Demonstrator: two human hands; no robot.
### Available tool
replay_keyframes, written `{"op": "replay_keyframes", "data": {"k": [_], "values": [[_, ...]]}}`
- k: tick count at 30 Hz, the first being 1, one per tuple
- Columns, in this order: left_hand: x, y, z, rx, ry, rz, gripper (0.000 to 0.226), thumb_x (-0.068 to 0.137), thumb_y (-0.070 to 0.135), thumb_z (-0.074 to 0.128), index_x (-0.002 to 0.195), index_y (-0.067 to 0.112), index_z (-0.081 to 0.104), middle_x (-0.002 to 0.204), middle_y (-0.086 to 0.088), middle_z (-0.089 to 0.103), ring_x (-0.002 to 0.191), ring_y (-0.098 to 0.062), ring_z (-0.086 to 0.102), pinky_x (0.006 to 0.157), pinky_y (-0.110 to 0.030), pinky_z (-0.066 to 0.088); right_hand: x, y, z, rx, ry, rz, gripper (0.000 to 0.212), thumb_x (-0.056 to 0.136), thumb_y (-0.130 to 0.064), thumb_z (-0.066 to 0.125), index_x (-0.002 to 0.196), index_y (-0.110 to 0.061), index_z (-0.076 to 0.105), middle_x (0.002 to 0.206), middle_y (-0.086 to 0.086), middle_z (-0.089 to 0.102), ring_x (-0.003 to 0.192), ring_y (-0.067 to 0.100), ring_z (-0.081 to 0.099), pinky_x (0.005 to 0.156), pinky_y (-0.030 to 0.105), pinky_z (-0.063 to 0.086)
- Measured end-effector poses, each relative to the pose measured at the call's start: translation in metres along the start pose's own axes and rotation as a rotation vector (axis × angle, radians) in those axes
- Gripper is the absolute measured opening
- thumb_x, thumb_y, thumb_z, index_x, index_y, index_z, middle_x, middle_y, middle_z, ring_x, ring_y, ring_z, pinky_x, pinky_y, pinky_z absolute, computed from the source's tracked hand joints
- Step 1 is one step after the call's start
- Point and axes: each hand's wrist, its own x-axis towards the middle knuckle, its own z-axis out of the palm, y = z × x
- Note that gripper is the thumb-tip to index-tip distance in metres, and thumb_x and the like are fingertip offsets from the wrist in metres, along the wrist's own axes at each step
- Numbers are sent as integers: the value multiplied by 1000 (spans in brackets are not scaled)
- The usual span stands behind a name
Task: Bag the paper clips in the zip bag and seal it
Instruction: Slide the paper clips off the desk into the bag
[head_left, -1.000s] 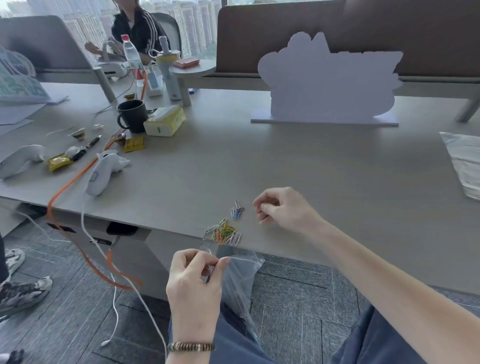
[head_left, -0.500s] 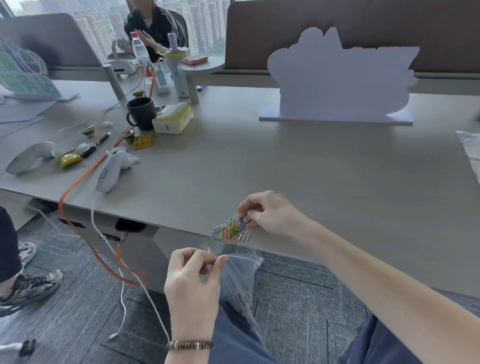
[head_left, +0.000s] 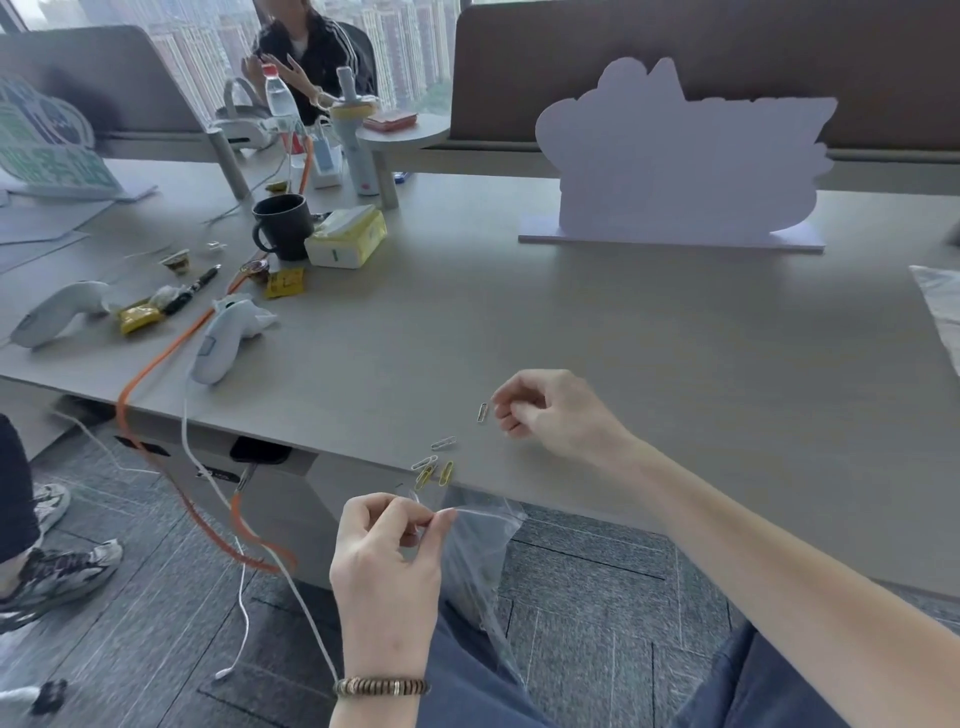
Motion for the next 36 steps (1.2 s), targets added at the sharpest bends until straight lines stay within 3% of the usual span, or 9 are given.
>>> {"op": "replay_keyframes", "data": {"k": [4, 9, 14, 20, 25, 28, 32, 36], "values": [[0, 0, 0, -2, 3, 3, 18, 66, 22, 86, 63, 19, 68, 82, 5, 55, 65, -9, 61, 67, -11, 44, 13, 2, 2, -255, 18, -37, 30, 94, -2, 52, 114, -12, 71, 98, 2, 73, 86, 14, 64, 90, 22, 49], [1, -2, -3, 10, 10, -4, 18, 67, 23, 85, 64, 19, 68, 82, 5, 54, 66, -7, 60, 67, -9, 42, 20, -6, 14, -339, -77, -91, 31, 93, -2, 52, 113, -14, 72, 109, 1, 75, 101, 13, 65, 91, 16, 43], [4, -5, -5, 28, 19, -7, 18, 66, 23, 85, 64, 18, 68, 82, 5, 55, 65, -7, 60, 66, -3, 39, 14, -8, 24, -241, -212, -123, 32, 92, 5, 50, 103, -11, 75, 87, -4, 72, 81, 9, 69, 92, 26, 55], [7, -8, -5, 23, 32, -5, 18, 67, 23, 85, 64, 17, 68, 81, 4, 55, 64, -8, 60, 65, -8, 42, -9, -11, 32, -20, -393, -97, 32, 93, 10, 45, 103, -6, 71, 98, 12, 76, 90, 18, 73, 86, 27, 59], [8, -9, -6, 29, 40, -14, 18, 68, 24, 84, 65, 17, 68, 81, 4, 55, 65, -5, 58, 66, -4, 38, 1, -13, 27, -76, -285, -124, 28, 95, 5, 47, 108, -7, 68, 100, 10, 76, 90, 28, 73, 85, 38, 60], [8, -11, -7, 28, 37, -23, 17, 69, 27, 83, 65, 19, 68, 82, 6, 54, 66, -5, 59, 66, -2, 37, 9, -15, 33, -202, -260, -195, 34, 94, 2, 47, 116, -16, 66, 107, -1, 74, 86, 14, 68, 89, 30, 55], [9, -12, -8, 33, 34, -21, 17, 68, 25, 83, 64, 19, 68, 82, 5, 54, 65, -6, 59, 65, -1, 37, 9, -20, 43, -308, -326, -287, 35, 95, 0, 50, 120, -16, 66, 110, -4, 75, 101, 6, 62, 94, 18, 45], [9, -13, -10, 32, 40, -24, 17, 68, 24, 84, 64, 18, 68, 82, 4, 55, 65, -5, 59, 66, -1, 37, 5, -16, 40, -223, -414, -263, 36, 89, 9, 48, 105, -12, 73, 96, -4, 77, 93, 11, 71, 91, 25, 55]]}}
